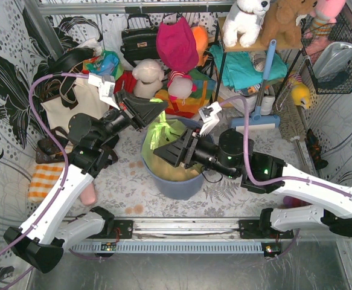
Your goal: Tie the trash bag
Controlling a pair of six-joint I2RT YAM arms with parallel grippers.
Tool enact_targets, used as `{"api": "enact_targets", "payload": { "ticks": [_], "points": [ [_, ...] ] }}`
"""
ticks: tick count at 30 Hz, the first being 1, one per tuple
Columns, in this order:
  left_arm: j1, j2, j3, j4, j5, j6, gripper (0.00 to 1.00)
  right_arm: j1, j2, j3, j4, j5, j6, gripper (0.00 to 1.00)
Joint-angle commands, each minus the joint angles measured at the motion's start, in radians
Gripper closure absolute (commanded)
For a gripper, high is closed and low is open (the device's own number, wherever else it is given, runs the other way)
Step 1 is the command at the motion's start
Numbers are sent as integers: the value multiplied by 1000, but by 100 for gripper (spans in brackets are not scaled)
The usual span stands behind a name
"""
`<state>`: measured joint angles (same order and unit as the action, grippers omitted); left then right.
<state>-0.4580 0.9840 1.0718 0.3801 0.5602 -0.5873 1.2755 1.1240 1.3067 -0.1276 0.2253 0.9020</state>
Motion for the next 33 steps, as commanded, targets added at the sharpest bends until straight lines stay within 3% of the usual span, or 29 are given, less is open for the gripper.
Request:
{"api": "enact_targets", "payload": {
  "ticks": [1,5,12,15,22,28,33],
  "points": [
    [0,-6,36,34,-5,5,100,5,16,-22,83,38,44,53],
    [0,-10,40,23,-3,6,100,4,13,-62,144,89,70,56],
    [0,-8,35,33,1,-1,100,5,32,-108,255,141,89,52],
    [0,-8,32,36,4,-5,100,5,53,-110,294,140,102,57],
    [0,-15,31,36,6,-9,100,4,63,-146,363,214,126,57],
    [0,-17,21,46,8,-18,100,4,71,-161,398,259,113,72],
    [-1,-18,16,48,8,-19,100,4,82,-152,401,249,107,91]
  ]
}}
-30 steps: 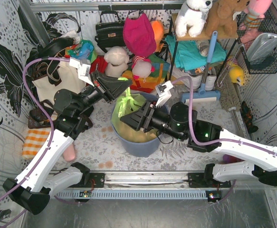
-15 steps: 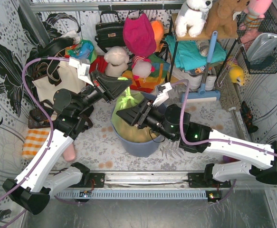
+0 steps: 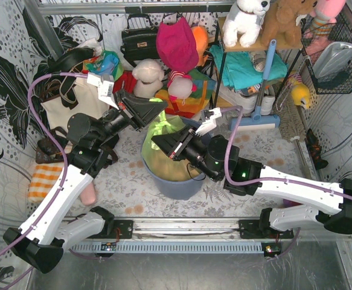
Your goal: Tie the trash bag
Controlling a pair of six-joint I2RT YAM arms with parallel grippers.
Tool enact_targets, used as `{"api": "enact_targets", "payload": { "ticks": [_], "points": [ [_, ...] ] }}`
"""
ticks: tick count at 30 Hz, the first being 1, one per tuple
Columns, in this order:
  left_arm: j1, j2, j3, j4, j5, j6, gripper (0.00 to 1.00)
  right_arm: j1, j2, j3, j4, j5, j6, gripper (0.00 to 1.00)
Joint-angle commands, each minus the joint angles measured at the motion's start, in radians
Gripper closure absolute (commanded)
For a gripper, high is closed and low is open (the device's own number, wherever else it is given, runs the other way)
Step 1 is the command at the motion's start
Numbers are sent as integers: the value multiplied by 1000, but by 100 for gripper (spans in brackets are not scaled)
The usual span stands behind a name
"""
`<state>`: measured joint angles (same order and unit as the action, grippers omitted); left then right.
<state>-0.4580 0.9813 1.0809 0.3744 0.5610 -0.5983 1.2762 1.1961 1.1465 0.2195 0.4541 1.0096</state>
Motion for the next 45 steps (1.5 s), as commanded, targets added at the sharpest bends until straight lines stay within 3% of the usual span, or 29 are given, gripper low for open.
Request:
{"api": "enact_targets", "payload": {
  "ticks": [1,2,9,17,29,34,35,37,39,45],
  "points": [
    [1,-16,7,54,7,-6,100,3,8,8,51,17,0,96],
    [1,-16,6,55,7,-5,100,3,7,9,50,10,0,100],
    [0,5,30,28,-17,36,100,4,-3,52,-6,-44,-19,100],
    [0,94,82,-24,-53,126,100,15,-33,113,-142,-247,-73,100],
    [0,165,-27,-1,-63,129,100,43,-180,-97,-273,-323,1,100],
    [-1,167,-40,-62,-22,120,100,49,-220,-71,-248,-328,-172,100],
    [0,162,-45,-72,-14,119,100,49,-219,-47,-266,-318,-224,97],
    [-1,144,-60,-78,-5,110,100,49,-219,-1,-284,-285,-344,76],
    [1,132,-72,-93,6,103,100,49,-224,31,-285,-253,-475,62],
    [-1,138,-67,-191,49,111,100,49,-260,2,-160,-206,-892,45]
  ]
}}
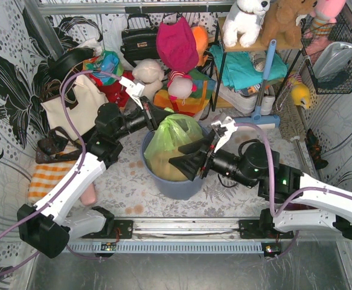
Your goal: Tie the trash bag
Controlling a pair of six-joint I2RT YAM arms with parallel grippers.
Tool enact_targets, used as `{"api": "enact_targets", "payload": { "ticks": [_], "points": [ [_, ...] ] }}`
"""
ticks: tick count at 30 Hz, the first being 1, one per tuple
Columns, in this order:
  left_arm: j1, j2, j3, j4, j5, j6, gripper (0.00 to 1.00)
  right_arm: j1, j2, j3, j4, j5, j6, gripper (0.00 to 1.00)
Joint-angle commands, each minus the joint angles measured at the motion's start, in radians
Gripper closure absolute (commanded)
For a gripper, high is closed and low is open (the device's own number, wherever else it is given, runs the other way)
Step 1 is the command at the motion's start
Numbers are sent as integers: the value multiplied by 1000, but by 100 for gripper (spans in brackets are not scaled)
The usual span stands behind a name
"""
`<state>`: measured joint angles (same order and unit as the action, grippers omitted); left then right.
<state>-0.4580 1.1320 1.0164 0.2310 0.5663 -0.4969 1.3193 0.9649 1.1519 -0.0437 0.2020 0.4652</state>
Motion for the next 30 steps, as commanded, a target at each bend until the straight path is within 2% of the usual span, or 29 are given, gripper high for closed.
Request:
{"api": "enact_targets", "payload": {
  "ticks": [1,6,12,15,19,30],
  "points": [
    [0,-16,1,-67,44,15,100,6,-32,-15,124,43,-422,43],
    [0,-28,14,-150,51,36,100,8,-19,-66,233,-24,-669,32],
    [0,-54,6,-194,66,37,100,9,32,-87,336,38,-840,28],
    [0,-70,-6,-207,66,35,100,9,49,-101,381,62,-878,30],
    [0,-92,-12,-233,61,42,100,8,63,-112,384,86,-893,41],
    [-1,-105,-10,-238,70,40,100,8,92,-145,432,94,-924,58]
  ]
}}
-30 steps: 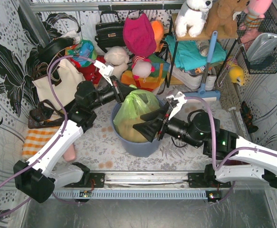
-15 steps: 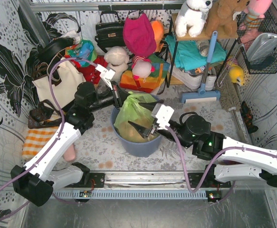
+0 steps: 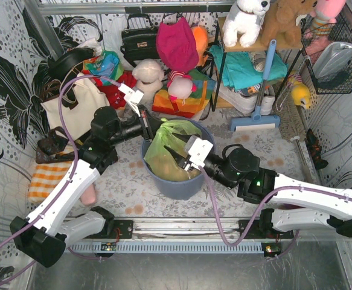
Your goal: Tie the trash bag
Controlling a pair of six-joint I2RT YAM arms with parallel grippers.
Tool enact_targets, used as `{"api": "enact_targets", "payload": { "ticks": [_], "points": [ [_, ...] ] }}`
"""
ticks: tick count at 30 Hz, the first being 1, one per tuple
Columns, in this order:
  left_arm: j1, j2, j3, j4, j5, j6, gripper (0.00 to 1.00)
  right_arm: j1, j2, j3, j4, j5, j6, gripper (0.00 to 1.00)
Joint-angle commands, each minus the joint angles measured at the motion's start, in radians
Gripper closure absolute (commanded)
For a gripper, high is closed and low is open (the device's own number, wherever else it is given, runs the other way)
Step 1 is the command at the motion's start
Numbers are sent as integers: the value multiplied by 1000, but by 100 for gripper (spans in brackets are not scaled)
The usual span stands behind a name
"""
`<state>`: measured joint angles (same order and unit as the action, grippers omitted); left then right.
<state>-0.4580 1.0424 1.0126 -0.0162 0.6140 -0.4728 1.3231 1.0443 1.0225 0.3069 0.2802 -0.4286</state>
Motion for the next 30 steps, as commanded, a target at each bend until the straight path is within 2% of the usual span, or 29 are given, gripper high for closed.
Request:
{"api": "enact_targets", "payload": {
  "ticks": [1,7,9,13,16,18,22,24,27,30],
  "points": [
    [0,-17,-7,7,22,16,100,4,18,-14,89,17,-32,61],
    [0,-28,-8,4,19,16,100,4,49,1,88,46,-37,83],
    [-1,-29,-8,3,20,16,100,4,44,1,76,46,-17,84],
    [0,-26,-5,4,23,16,100,4,28,12,14,48,10,77],
    [1,-25,-6,6,24,17,100,4,11,7,-9,38,20,85],
    [-1,-25,-10,10,26,18,100,4,7,4,-8,35,20,100],
    [0,-25,-14,23,23,11,100,4,9,19,-22,16,46,100],
    [0,-22,-10,27,21,10,100,4,10,32,-37,-4,95,100],
    [-1,-8,8,30,20,17,100,-17,6,68,-101,-48,267,100],
    [-1,25,48,31,26,29,100,-90,15,116,-212,-202,488,100]
  ]
}}
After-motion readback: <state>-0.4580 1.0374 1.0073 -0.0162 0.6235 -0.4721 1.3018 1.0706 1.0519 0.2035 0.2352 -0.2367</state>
